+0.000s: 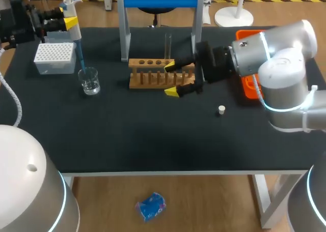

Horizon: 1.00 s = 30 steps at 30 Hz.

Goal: Invert the test tube, pick up the pipette, mount the tip to pipette, aspirate from beaker and dispense into the tube, eject the tip, return the pipette, and cap with the stopper.

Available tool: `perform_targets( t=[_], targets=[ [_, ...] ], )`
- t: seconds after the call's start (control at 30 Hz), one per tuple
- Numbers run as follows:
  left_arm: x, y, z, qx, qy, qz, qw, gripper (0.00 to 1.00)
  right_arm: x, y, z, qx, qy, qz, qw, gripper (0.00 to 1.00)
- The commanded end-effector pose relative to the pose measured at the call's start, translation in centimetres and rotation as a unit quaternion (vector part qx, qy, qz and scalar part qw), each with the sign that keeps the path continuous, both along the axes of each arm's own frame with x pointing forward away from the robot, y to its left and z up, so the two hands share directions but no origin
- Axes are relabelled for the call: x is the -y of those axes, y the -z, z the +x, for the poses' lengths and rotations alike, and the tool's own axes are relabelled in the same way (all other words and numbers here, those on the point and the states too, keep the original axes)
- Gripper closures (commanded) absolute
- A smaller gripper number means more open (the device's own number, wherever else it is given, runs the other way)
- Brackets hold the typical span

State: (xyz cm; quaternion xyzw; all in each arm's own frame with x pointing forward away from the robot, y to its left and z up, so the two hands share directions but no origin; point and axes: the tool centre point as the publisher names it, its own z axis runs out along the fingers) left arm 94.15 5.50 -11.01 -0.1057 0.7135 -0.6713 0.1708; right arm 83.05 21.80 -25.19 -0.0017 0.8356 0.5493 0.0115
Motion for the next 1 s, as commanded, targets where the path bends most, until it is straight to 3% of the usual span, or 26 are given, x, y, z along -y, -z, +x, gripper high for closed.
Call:
perform_targets(
  t=[0.03,0.27,1.0],
  targets=[
    [0.0,0.0,0.0,0.001,0.001,-0.001,1.000,1.00,-3.2,0.5,-1.0,0.018,0.048,-0.040,0.998,0.00],
    [0.0,0.0,0.0,0.001,0.001,-0.001,1.000,1.00,-6.1,1.9,-0.6,0.040,0.076,-0.055,0.995,0.00],
    [0.0,0.0,0.0,0.001,0.001,-0.001,1.000,1.00,-13.4,7.1,2.8,0.014,0.096,-0.046,0.994,0.00]
  ],
)
